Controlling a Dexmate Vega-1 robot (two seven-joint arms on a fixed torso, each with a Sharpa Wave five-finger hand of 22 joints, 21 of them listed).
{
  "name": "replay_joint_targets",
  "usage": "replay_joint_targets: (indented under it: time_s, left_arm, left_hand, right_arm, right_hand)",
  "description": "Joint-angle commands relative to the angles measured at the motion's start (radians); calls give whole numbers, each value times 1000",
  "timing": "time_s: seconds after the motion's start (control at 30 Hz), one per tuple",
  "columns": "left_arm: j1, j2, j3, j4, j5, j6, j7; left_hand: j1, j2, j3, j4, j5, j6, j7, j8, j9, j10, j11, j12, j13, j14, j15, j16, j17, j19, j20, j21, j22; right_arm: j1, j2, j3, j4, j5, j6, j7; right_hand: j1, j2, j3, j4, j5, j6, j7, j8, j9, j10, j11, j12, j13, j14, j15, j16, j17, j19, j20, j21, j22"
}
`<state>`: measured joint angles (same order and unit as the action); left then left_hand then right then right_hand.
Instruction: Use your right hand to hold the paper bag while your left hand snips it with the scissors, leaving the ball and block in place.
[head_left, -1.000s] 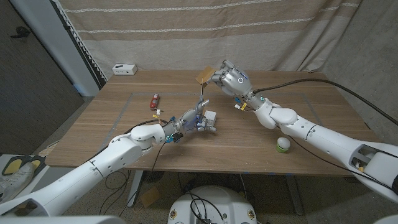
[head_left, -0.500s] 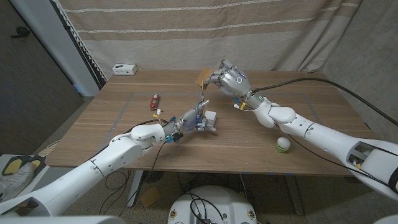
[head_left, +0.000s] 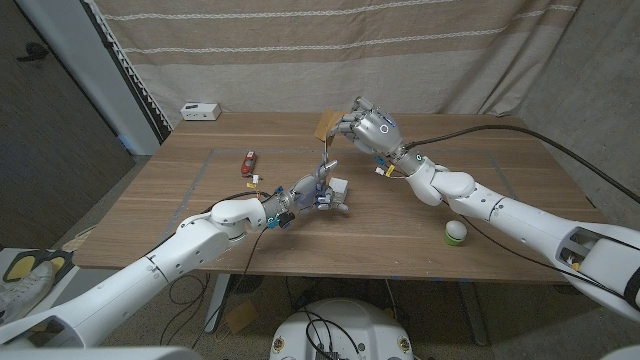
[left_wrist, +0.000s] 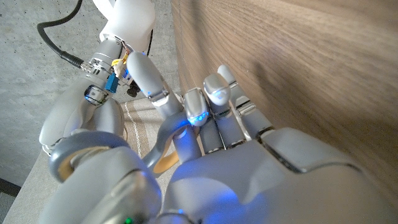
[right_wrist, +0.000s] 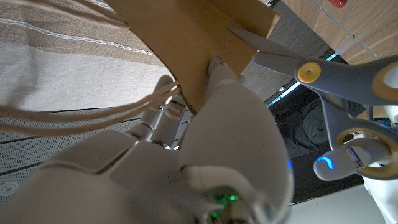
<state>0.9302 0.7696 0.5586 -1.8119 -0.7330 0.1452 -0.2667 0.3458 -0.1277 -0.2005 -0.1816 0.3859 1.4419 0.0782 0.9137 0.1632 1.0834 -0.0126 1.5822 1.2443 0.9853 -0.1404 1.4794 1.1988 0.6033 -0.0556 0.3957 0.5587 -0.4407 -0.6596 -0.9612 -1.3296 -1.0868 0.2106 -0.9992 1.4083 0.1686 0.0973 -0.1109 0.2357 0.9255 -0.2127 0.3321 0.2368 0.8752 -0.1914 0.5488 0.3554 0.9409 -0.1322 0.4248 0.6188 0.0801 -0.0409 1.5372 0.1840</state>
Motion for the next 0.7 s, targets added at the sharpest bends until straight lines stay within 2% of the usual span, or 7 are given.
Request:
replay_joint_targets:
  time_s: [0.03, 0.5, 0.6, 0.63, 0.67, 0.7]
  left_arm:
    - [3, -3, -2, 2, -2, -4, 6]
    - [0, -10, -6, 17, -9, -7, 2]
    - [2, -15, -7, 25, -6, -21, 1]
    - [2, -15, -7, 25, -6, -21, 0]
    - [0, -14, -5, 27, -6, -20, -5]
    - [0, -16, -6, 30, -8, -24, -8]
  left_hand:
    - [9, 3, -134, 133, 9, -16, 24, 7, 3, 188, -185, 1, 0, 0, -64, 0, 2, -3, -47, 6, 2]
    - [13, 24, -130, 140, 22, -15, 24, 8, 3, 189, -186, 0, 0, 3, -64, 1, 2, -5, -47, 6, 2]
    - [29, 92, -108, 153, 51, -15, 20, 10, 3, 181, -184, -1, 0, 1, -65, -1, 3, -17, -43, 7, 9]
    - [33, 99, -106, 153, 54, -15, 19, 10, 3, 179, -185, -1, 0, 2, -65, 1, 5, -16, -43, 8, 9]
    - [53, 140, -93, 155, 69, -15, 13, 11, 3, 179, -185, 0, 0, 2, -66, 6, 10, -19, -44, 8, 10]
    - [60, 153, -89, 155, 73, -15, 11, 11, 3, 177, -185, 0, 0, 3, -66, 8, 13, -21, -45, 8, 11]
  right_arm:
    - [-6, -1, 6, 0, 16, -1, 20]
    - [-2, -1, 6, 5, 17, 7, 21]
    - [-1, 1, 5, 8, 19, 10, 17]
    - [-1, 1, 5, 8, 19, 10, 17]
    - [-2, -1, 6, 3, 19, 10, 19]
    - [-2, -2, 6, 2, 18, 10, 19]
  right_hand:
    - [9, 0, 0, 6, 0, 11, 1, -4, 0, 7, -1, -1, 6, 7, -111, -5, 4, -3, -146, 6, 2]
    - [9, -2, 0, 5, 1, 15, 1, -18, 2, 12, 0, -11, 10, 10, -111, -14, 6, -1, -146, 6, 1]
    - [9, -1, 0, 6, 2, 14, 1, -20, 2, 13, 0, -13, 10, 11, -111, -15, 7, -1, -145, 6, 1]
    - [8, -2, 0, 5, 2, 14, 1, -22, 2, 13, -1, -14, 10, 12, -111, -15, 8, -1, -145, 6, 1]
    - [8, -1, 0, 6, 2, 14, 1, -22, 2, 12, -1, -15, 10, 13, -111, -15, 8, -1, -145, 6, 1]
    - [8, -1, 0, 6, 2, 14, 1, -22, 3, 12, -1, -16, 10, 14, -111, -14, 9, -1, -145, 6, 1]
